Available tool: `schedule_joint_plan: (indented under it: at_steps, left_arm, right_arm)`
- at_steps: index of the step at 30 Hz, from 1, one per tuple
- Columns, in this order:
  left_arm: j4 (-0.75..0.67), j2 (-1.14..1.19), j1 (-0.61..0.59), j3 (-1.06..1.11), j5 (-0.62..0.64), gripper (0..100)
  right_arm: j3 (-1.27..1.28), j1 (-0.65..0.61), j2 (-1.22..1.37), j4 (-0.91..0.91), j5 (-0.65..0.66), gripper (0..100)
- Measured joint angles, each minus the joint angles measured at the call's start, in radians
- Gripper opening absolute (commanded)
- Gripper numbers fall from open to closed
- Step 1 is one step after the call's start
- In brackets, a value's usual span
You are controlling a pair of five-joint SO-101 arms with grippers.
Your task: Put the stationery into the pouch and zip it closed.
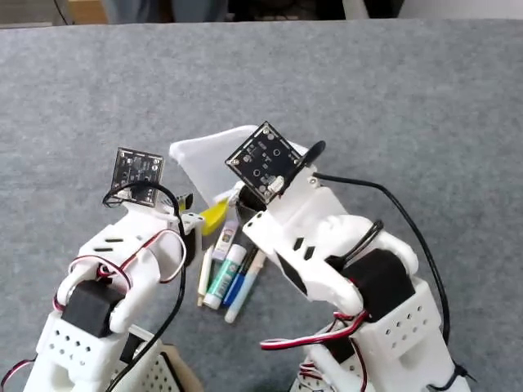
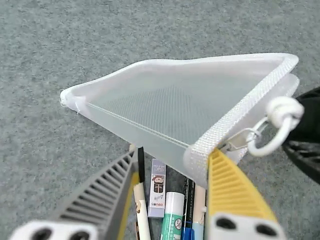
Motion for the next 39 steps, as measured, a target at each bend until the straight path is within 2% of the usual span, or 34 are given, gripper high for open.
schedule_joint_plan:
  at_steps: [2, 6, 8, 11, 28, 39]
  left_arm:
    - [0.000, 0.000, 0.000, 0.000, 0.000, 17]
    - [-0.021, 0.000, 0.000, 0.002, 0.000, 2]
    - [-0.057, 0.000, 0.000, 0.017, 0.000, 5]
    - [-0.098, 0.000, 0.000, 0.048, -0.003, 4]
    - [-0.106, 0.002, 0.000, 0.052, -0.003, 3]
    - [-0.106, 0.005, -0.020, 0.043, -0.003, 3]
  right_arm:
    - [0.000, 0.000, 0.000, 0.000, 0.000, 1.2]
    - [0.000, 0.000, 0.000, 0.000, 0.000, 1.2]
    - [0.000, -0.003, 0.000, 0.000, 0.000, 1.2]
    - [0.000, -0.003, 0.000, 0.000, 0.000, 1.2]
    - [0.000, -0.003, 0.000, 0.000, 0.000, 1.2]
    - [-0.002, 0.094, -0.002, 0.064, 0.000, 1.2]
